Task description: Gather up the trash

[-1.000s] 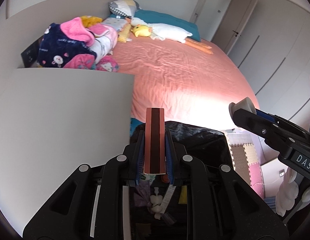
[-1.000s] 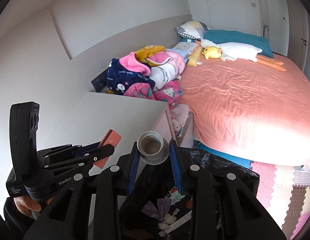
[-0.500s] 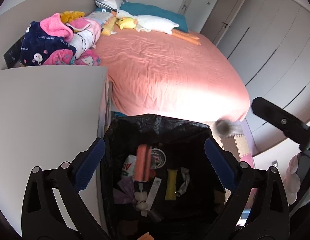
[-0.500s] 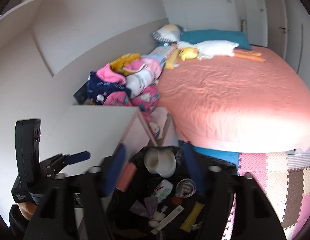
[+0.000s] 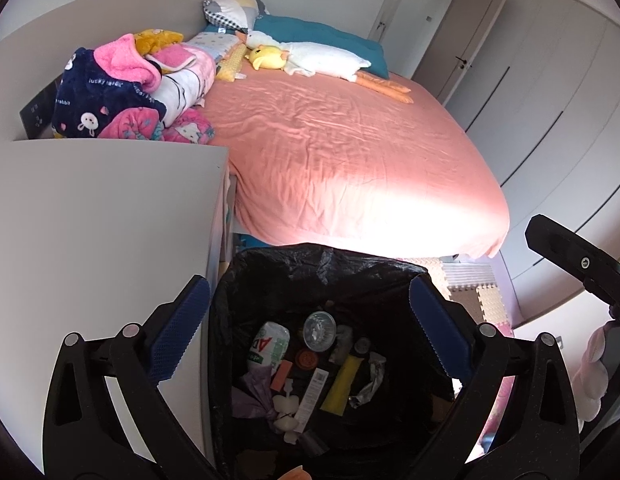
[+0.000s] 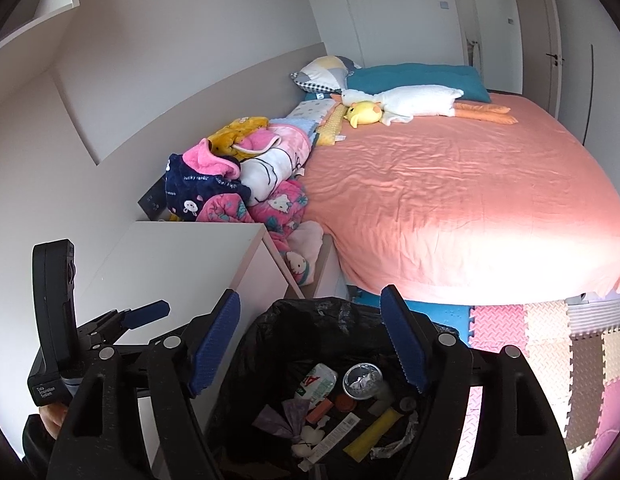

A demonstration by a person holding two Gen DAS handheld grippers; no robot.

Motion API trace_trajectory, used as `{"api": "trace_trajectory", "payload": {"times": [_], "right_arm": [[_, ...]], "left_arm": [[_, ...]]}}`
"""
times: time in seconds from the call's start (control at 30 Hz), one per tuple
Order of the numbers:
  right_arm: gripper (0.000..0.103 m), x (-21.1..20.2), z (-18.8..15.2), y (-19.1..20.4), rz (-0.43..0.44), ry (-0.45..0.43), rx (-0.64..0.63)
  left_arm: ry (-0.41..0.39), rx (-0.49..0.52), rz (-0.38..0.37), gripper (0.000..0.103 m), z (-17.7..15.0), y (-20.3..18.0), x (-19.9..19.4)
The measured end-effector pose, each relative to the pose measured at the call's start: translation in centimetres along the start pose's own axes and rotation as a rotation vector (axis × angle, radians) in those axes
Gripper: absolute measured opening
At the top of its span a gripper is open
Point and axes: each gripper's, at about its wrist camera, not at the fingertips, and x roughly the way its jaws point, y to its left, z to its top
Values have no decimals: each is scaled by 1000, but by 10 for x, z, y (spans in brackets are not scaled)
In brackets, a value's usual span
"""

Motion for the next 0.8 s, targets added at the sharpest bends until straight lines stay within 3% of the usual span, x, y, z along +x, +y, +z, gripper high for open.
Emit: {"api": "trace_trajectory", "payload": {"times": [0.8], "right_arm": [[73,-1,1,6,1,-1,-10]], "left_arm": [[10,43,-9,96,2,-8,2]]}}
